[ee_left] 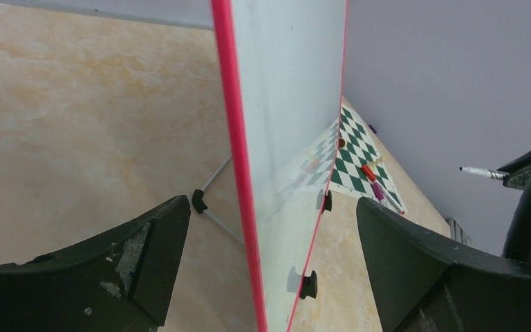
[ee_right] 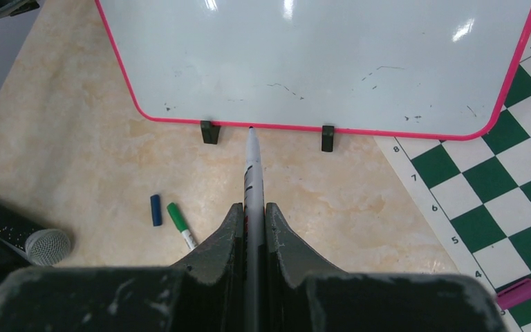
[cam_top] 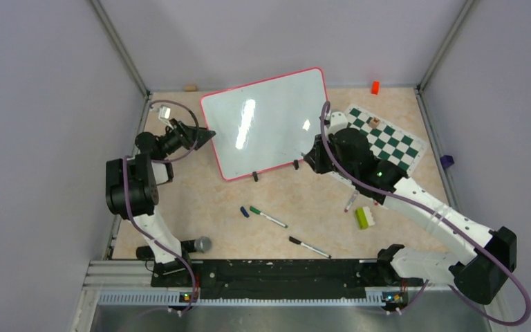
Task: Write a sentence on the whiteboard
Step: Move the whiteboard to the center of the board.
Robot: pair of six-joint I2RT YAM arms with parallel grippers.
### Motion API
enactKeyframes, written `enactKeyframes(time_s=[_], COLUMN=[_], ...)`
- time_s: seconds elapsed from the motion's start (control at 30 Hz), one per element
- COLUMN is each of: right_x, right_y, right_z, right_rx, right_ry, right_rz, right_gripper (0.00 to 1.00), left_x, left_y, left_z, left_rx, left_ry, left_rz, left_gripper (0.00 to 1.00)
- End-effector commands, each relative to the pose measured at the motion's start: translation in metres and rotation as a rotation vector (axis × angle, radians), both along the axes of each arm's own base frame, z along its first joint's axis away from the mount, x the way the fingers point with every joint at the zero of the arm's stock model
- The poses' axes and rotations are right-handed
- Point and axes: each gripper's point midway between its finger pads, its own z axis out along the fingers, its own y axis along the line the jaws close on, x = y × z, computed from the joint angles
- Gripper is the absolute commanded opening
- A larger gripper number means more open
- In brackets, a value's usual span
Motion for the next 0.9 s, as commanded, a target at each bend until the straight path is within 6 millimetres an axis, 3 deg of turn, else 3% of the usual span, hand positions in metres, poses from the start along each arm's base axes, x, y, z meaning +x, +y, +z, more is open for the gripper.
enactKeyframes(time_s=[0.0,0.27,0.37,0.43,0.53,0.63,0.87], right_x=[0.007,0.005,0.002,0.001,-0.001,-0.004,-0.01], right_y=[0.004,0.0,-0.003,-0.004,-0.007,-0.009,-0.014], right_z=[0.029,0.031,0.033,0.033,0.034,0.035,0.039], right_rx=[0.036,0.034,0.036,0.035,0.036,0.038,0.044], right_ry=[-0.073,-0.086,-0.092,-0.092,-0.095,-0.094,-0.097], right_rz=[0.009,0.008,0.007,0.005,0.003,0.002,-0.003], right_gripper=[0.0,0.0,0.0,0.0,0.0,0.0,0.0], left_x=[0.003,0.0,0.0,-0.002,-0.004,-0.007,-0.016], left_y=[-0.026,-0.035,-0.035,-0.036,-0.037,-0.038,-0.043], left_z=[0.01,0.01,0.009,0.01,0.011,0.012,0.011], left_rx=[0.071,0.029,0.022,0.024,0.021,0.01,0.003], left_ry=[-0.068,-0.069,-0.056,-0.062,-0.063,-0.06,-0.032], left_rz=[-0.118,-0.183,-0.192,-0.203,-0.215,-0.238,-0.335], left_gripper=[0.96,0.9,0.48,0.34,0.21,0.0,0.0])
